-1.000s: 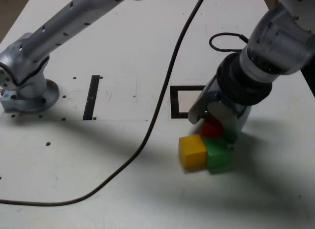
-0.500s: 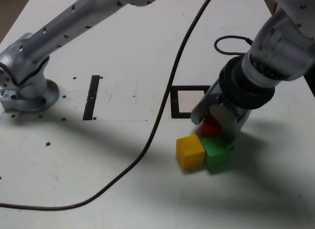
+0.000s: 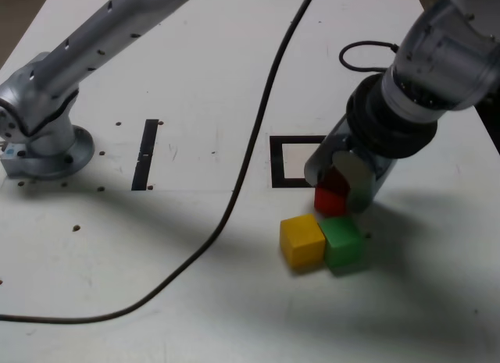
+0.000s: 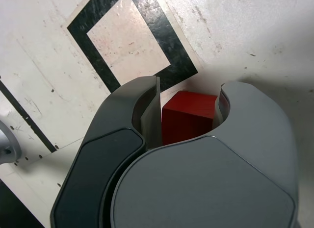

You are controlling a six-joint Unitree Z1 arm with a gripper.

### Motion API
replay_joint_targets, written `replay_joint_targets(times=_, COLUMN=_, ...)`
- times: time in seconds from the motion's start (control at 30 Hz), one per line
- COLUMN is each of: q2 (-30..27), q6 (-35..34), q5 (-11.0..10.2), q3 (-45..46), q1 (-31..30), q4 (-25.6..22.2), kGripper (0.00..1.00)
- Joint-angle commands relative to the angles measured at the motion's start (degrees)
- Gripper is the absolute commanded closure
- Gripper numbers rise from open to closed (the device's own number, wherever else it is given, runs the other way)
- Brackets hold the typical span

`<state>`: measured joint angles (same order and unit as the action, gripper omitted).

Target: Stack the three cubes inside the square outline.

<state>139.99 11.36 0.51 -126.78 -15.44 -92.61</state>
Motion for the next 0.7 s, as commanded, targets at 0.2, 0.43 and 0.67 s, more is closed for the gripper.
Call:
replay_joint_targets(times=0.2, q2=-1.94, q6=0.49, q5=0.41, q3=1.11, q1=0.58, q4=-1.34, kGripper=1.0)
replay_joint_targets(times=0.43, q2=-4.67, q6=-5.21, q5=-0.78, q3=3.92, q1=2.69, q4=-1.34, kGripper=1.0)
replay_joint_targets(times=0.67, q2=-7.53, q6=-17.7, q5=-1.4, q3=8.1, q1=3.46, q4=-1.29, kGripper=1.0)
